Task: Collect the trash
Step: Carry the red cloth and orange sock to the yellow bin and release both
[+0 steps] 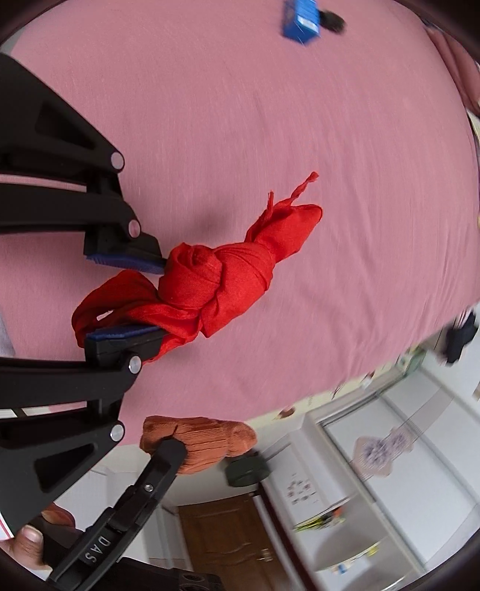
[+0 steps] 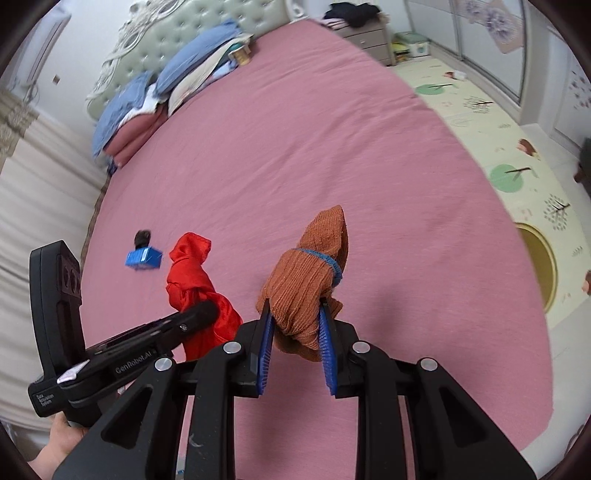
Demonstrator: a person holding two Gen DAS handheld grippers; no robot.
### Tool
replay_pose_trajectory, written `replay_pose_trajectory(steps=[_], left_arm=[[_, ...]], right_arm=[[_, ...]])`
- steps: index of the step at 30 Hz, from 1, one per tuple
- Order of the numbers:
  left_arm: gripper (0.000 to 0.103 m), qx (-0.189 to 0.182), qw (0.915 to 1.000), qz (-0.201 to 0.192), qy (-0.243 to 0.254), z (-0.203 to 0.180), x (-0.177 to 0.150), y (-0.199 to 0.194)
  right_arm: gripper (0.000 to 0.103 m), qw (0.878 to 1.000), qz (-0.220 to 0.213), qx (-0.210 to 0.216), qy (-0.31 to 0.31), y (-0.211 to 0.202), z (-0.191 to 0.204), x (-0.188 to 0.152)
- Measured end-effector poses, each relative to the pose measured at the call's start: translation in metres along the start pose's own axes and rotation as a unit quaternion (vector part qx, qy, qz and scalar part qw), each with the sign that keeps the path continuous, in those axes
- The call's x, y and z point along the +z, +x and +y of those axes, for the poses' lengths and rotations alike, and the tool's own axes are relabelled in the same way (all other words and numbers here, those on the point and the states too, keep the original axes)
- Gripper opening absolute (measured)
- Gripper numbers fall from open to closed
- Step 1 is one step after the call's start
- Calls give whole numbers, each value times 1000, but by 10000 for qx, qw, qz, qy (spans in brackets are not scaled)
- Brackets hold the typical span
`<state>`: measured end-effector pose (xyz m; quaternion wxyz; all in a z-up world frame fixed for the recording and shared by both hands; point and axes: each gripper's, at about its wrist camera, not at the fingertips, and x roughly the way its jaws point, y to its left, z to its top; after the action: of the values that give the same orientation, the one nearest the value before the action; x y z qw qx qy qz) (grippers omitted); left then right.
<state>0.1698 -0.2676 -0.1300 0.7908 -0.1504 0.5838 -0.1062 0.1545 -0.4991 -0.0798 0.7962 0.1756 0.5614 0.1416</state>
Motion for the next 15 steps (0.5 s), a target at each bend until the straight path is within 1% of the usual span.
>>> replay_pose_trajectory(steps=[4,7,10,11,12,15], left_arm=[[25,-123,9996,102,234,-50,-3,18],[25,-206,9985,201,459,-95,-5,36],[25,-257,9973,285,633,-126,-7,50],[25,-290,9965,329,714,-141,-7,57],[25,-310,9960,356,759,-144,-8,60],[26,-365,9943,439,905,-174,-9,76]], right_arm=[[23,9998,-121,-87,153,-24,-37,2],[23,9993,-196,-159,267,-39,-66,4],[23,9987,-252,-214,383,-52,-94,7],[23,9984,-281,-235,432,-57,-105,8],[23,9982,-287,-240,477,-61,-116,9],[23,9972,-319,-275,617,-70,-143,12]])
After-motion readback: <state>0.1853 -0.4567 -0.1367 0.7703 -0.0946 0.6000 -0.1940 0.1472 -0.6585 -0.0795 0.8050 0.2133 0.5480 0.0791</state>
